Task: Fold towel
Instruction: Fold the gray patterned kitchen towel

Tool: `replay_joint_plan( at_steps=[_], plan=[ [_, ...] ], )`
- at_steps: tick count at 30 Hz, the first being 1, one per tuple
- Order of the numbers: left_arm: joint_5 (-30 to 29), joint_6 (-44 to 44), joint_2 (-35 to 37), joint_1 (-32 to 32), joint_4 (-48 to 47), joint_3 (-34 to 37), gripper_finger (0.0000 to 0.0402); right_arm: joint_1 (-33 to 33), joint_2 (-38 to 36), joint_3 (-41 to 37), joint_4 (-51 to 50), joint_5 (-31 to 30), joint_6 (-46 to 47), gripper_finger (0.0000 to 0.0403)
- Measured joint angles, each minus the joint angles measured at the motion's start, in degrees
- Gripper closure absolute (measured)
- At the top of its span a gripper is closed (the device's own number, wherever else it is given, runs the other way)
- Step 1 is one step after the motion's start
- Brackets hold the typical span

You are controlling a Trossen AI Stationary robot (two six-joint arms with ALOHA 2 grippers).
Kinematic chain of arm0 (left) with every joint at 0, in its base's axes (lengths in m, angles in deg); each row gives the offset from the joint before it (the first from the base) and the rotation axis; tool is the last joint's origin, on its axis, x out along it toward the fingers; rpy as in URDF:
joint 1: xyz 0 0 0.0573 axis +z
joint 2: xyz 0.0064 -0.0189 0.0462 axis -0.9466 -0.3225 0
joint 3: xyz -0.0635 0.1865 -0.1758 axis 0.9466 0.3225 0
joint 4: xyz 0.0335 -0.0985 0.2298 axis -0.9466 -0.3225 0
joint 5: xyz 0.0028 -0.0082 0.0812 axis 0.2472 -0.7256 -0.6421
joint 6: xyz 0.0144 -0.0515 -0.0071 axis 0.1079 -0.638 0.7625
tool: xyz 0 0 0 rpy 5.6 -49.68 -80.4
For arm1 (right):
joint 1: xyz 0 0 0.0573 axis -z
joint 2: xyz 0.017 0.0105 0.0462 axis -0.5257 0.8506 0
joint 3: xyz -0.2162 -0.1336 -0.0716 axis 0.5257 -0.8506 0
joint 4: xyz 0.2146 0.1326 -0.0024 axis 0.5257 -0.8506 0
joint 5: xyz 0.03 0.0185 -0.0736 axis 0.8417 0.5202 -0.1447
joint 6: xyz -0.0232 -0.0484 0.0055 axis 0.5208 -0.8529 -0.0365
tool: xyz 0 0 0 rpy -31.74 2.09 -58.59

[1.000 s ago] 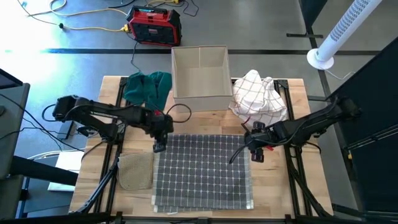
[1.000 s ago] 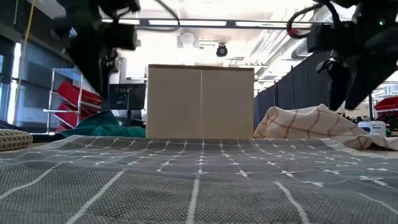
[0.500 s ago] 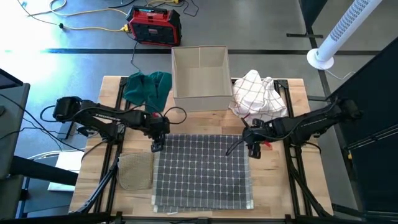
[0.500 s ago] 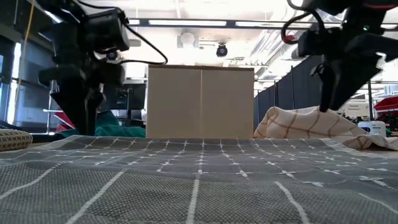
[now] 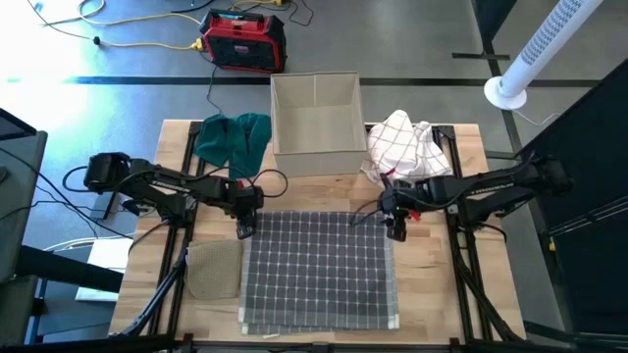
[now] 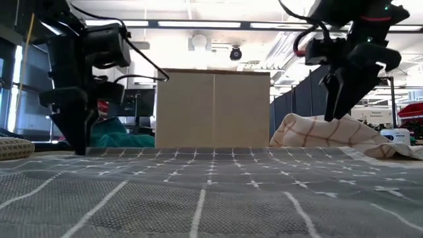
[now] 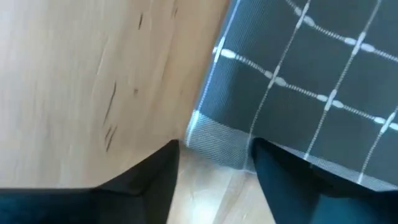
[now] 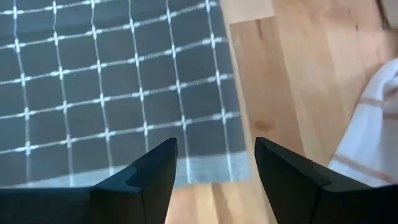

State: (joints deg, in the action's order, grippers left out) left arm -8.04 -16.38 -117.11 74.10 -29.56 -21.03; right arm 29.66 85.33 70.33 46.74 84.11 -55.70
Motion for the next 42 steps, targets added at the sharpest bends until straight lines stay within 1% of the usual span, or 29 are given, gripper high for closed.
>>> replay_joint_plan(
  at_steps=[11, 15, 17, 19, 26, 30, 31, 41, 42],
  plan=[
    [-0.3, -1.1, -0.2, 0.1, 1.6, 0.3, 0.0383, 4.3, 1.0, -1.8, 3.2, -1.3, -12.0, 0.0177],
    [-1.2, -1.4, -0.9, 0.1, 1.7, 0.2, 0.0385, 7.4, 3.1, -1.8, 4.7, 2.2, -10.9, 0.0170],
    [-1.2, -1.5, -1.1, 0.1, 1.8, 0.1, 0.0391, 7.9, 4.3, -1.8, 5.2, 3.3, -10.9, 0.0169],
    [-1.2, -1.5, -1.1, 0.1, 1.8, 0.1, 0.0397, 7.8, 5.5, -1.8, 5.5, 3.8, -11.0, 0.0169],
    [-1.2, -2.1, -1.2, 0.1, 1.6, 0.1, 0.0397, 6.5, 9.3, -1.8, 5.3, 5.7, -10.8, 0.0169],
    [-1.4, -2.1, -1.2, 0.1, 1.6, 0.1, 0.0397, 6.4, 12.6, -1.8, 5.4, 5.8, -10.9, 0.0169],
    [-1.4, -2.1, -1.2, 0.1, 1.6, 0.1, 0.0397, 6.6, 13.6, -1.8, 5.4, 5.7, -10.8, 0.0174],
    [-4.4, -7.3, -1.2, 0.1, 1.6, 0.2, 0.0397, 7.8, 17.4, -1.6, 5.2, 0.8, -8.0, 0.0372],
    [-5.0, -8.2, -1.2, 0.1, 1.7, 0.2, 0.0397, 8.0, 16.9, -1.6, 5.0, 0.8, -7.9, 0.0386]
  ],
)
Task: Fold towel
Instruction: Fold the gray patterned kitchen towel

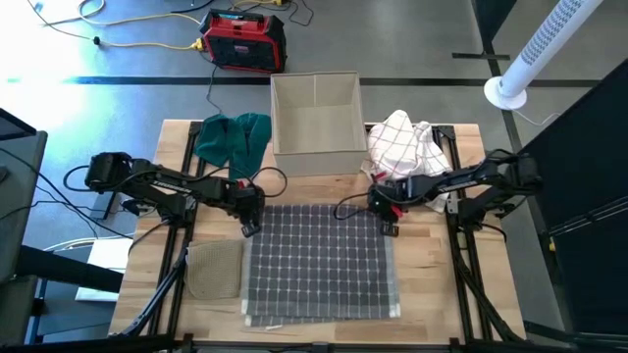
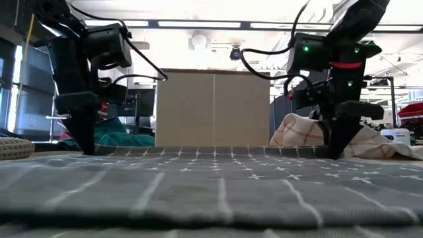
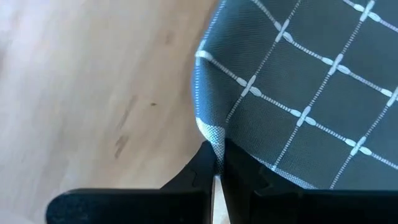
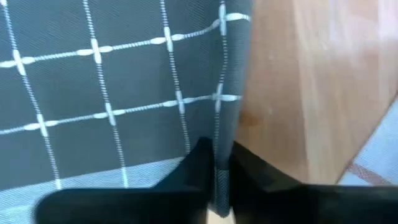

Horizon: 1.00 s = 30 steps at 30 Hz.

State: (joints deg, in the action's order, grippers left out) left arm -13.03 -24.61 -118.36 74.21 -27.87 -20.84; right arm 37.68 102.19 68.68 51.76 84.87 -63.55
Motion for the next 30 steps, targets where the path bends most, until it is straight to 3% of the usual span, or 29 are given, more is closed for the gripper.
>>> replay_joint_plan(
  at_steps=[7, 13, 18, 30],
  plan=[
    [-3.0, 1.2, -0.2, 1.1, -6.2, -6.6, 0.0397, 1.3, -9.4, 2.3, -8.4, -2.2, 3.2, 0.0401],
    [-10.2, 11.2, -0.1, 3.0, -18.1, -18.2, 0.0397, 1.3, -18.7, 9.1, -17.7, -7.3, 3.5, 0.0402],
    [-14.5, 17.2, 0.0, 3.7, -29.7, -26.7, 0.0397, 0.4, -24.6, 15.0, -22.8, -8.2, 3.1, 0.0402],
    [-0.7, 13.1, 0.0, -7.4, -28.8, -29.7, 0.0397, -10.5, -25.7, 13.7, -29.9, -0.6, 6.7, 0.0403]
  ],
)
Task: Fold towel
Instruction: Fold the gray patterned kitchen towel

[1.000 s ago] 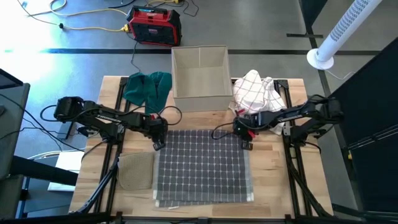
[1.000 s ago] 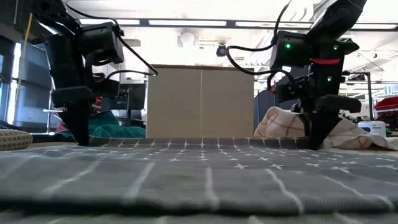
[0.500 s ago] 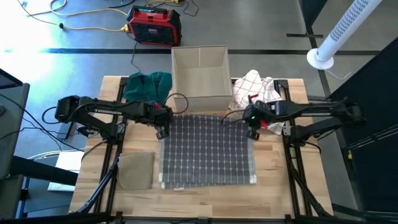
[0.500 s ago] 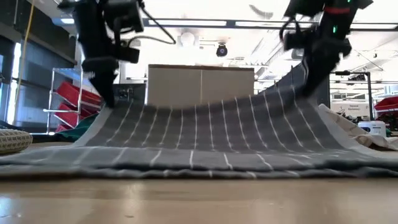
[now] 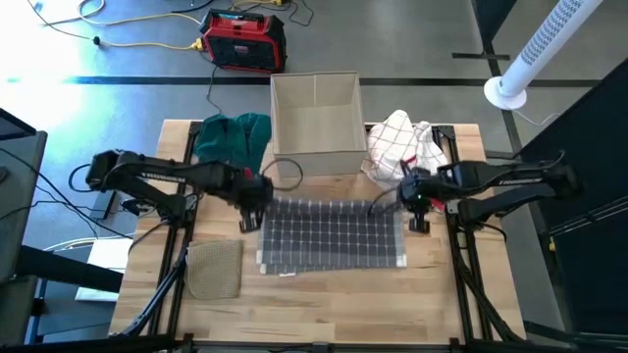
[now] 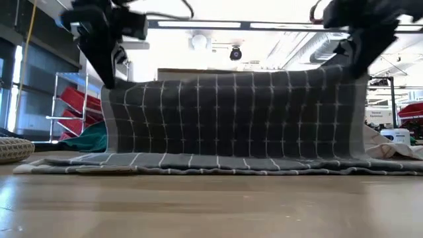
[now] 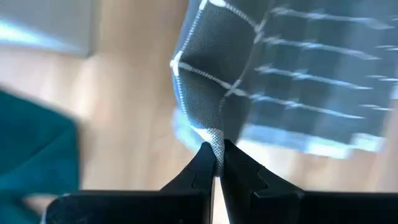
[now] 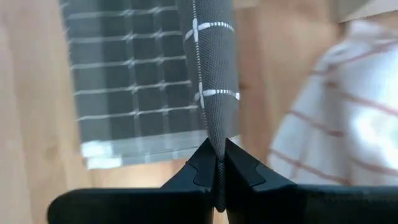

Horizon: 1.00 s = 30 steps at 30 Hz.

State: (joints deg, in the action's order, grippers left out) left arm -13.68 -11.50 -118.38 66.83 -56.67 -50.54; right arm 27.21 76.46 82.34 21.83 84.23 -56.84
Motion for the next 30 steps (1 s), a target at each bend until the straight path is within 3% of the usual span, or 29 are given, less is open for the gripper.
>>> replay_joint_plan(
  at_steps=[5, 11, 18, 30],
  plan=[
    [1.1, -2.3, 0.1, -5.8, 7.5, 1.1, 0.0397, -5.3, 0.6, -4.3, 3.6, 2.6, 1.9, 0.0403],
    [6.4, -6.3, 0.0, -10.3, 14.3, 9.2, 0.0397, -10.2, 1.6, -7.8, 7.5, 4.8, 4.1, 0.0403],
    [8.4, -9.4, 0.0, -12.7, 20.7, 14.9, 0.0394, -15.0, 3.5, -9.4, 11.7, 3.1, 6.1, 0.0393],
    [29.5, -18.4, 0.0, -11.5, 25.3, 18.0, 0.0250, -17.9, 8.1, -6.6, 6.8, 13.1, 12.5, 0.0216]
  ],
)
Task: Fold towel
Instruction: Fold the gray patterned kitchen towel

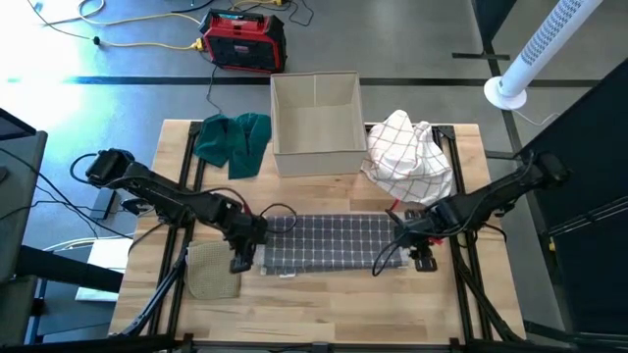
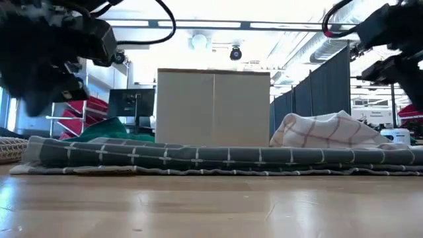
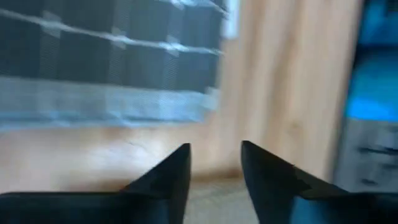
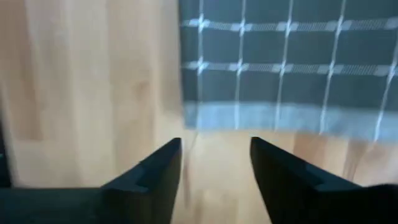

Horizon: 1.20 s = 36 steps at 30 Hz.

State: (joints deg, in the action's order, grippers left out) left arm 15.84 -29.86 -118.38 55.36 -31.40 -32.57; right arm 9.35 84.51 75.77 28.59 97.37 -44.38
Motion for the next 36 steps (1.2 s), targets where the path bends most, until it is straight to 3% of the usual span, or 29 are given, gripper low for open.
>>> replay_joint_plan(
  at_steps=[3, 5, 10, 13, 19, 29, 32, 36],
  plan=[
    [3.5, -3.8, 0.0, 0.5, -1.3, -1.4, 0.0219, -0.1, -0.8, 3.3, -4.1, 1.0, 2.8, 0.0193],
    [2.0, -4.2, 0.1, 0.3, -2.2, -2.7, 0.0210, -0.2, -1.8, 4.4, -4.3, -0.7, 5.0, 0.0188],
    [-18.9, -2.6, 0.1, 0.3, 0.3, -2.4, 0.0214, 0.4, -2.8, 3.0, 0.9, -9.7, 15.0, 0.0197],
    [-24.9, -2.3, 0.1, 1.3, 5.1, -0.3, 0.0230, 1.5, -2.8, 0.8, 5.0, -12.1, 24.0, 0.0213],
    [-22.6, 1.5, 0.0, 4.7, 7.0, 2.1, 0.0290, 2.0, -2.7, -0.3, 4.3, -20.3, 41.2, 0.0251],
    [-13.3, 19.4, 0.0, 6.4, 1.7, 0.8, 0.0394, -0.6, 0.1, -0.3, 0.0, -22.5, 67.3, 0.0261],
    [-13.0, 22.3, 0.0, 6.4, 1.6, 1.7, 0.0378, -0.3, 2.6, -0.3, -2.9, -19.4, 72.0, 0.0261],
    [-12.2, 22.5, 0.0, 5.8, 1.2, 2.9, 0.0327, 1.9, 6.5, -0.3, -6.7, -14.2, 75.8, 0.0261]
  ],
)
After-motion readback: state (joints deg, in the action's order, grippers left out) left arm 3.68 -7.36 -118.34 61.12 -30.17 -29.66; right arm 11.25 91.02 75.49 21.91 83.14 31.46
